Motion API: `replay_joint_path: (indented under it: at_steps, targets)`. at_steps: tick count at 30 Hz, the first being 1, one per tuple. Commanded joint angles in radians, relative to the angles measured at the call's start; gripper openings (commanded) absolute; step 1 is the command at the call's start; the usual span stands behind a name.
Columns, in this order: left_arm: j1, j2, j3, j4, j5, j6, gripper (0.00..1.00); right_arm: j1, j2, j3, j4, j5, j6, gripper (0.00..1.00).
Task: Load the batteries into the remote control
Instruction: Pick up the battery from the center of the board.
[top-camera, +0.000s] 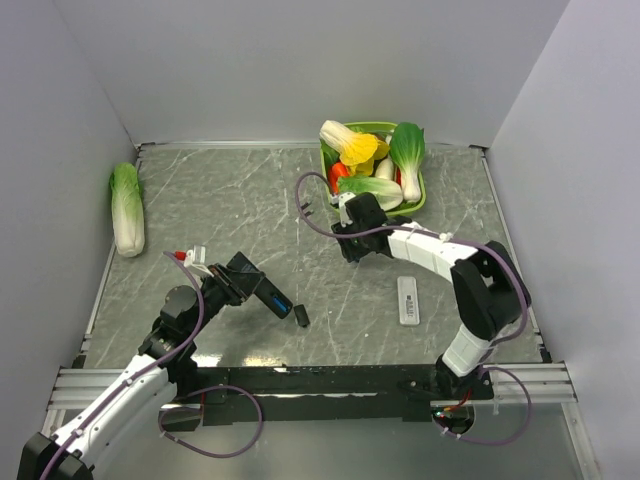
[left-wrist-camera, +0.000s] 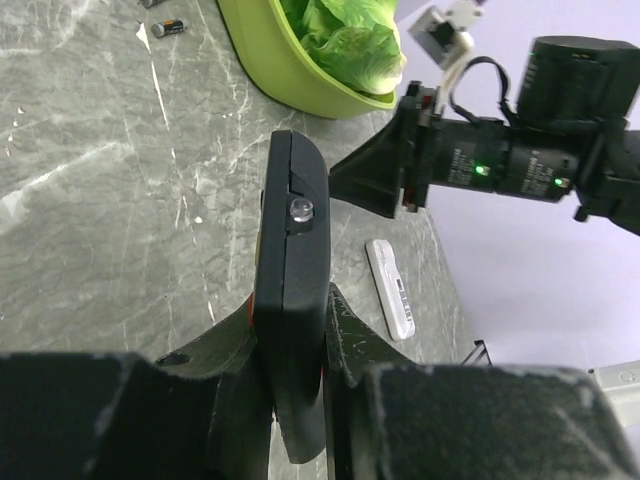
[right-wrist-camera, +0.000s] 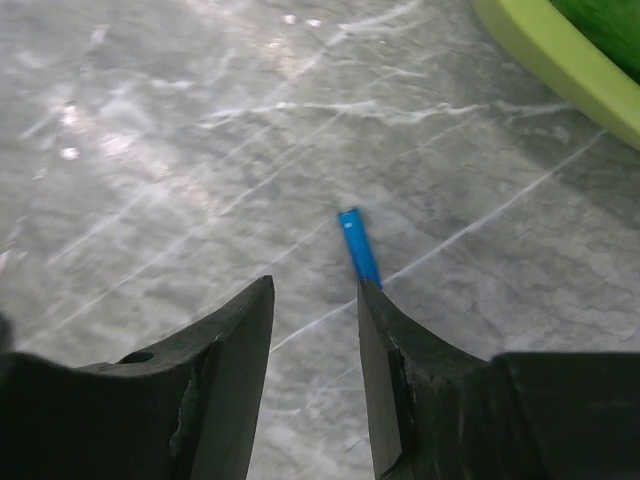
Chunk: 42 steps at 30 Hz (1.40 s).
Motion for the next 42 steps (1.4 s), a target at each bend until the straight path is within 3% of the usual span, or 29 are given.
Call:
replay_joint_path:
  at_steps: [1,18,25,29,32,34,42]
  targets:
    - [-0.002,-0.013,0.029,0.031,-0.012,0.017,0.01,-0.023,0.075,0.068,-0.026,0.079,-0.012,0.46]
    - [-0.002,-0.023,0.029,0.045,0.001,0.008,0.01,-0.035,0.189,0.122,-0.161,-0.021,0.049,0.41]
    - [-0.002,-0.024,0.028,0.048,0.004,-0.002,0.01,-0.032,0.191,0.119,-0.171,0.002,0.066,0.31]
    - [0.000,-0.033,0.028,0.043,-0.001,-0.004,0.01,-0.029,0.186,0.113,-0.167,0.014,0.069,0.17]
    - [-0.002,-0.041,0.023,0.045,-0.004,-0.013,0.01,-0.015,0.145,0.087,-0.151,0.010,0.054,0.04]
    - [-0.002,-0.050,0.011,0.061,-0.005,-0.024,0.01,-0.005,0.111,0.046,-0.131,0.016,0.038,0.00]
    - [-0.002,-0.056,-0.093,0.183,-0.042,-0.151,0.01,0.115,-0.117,-0.042,-0.121,0.016,0.026,0.00]
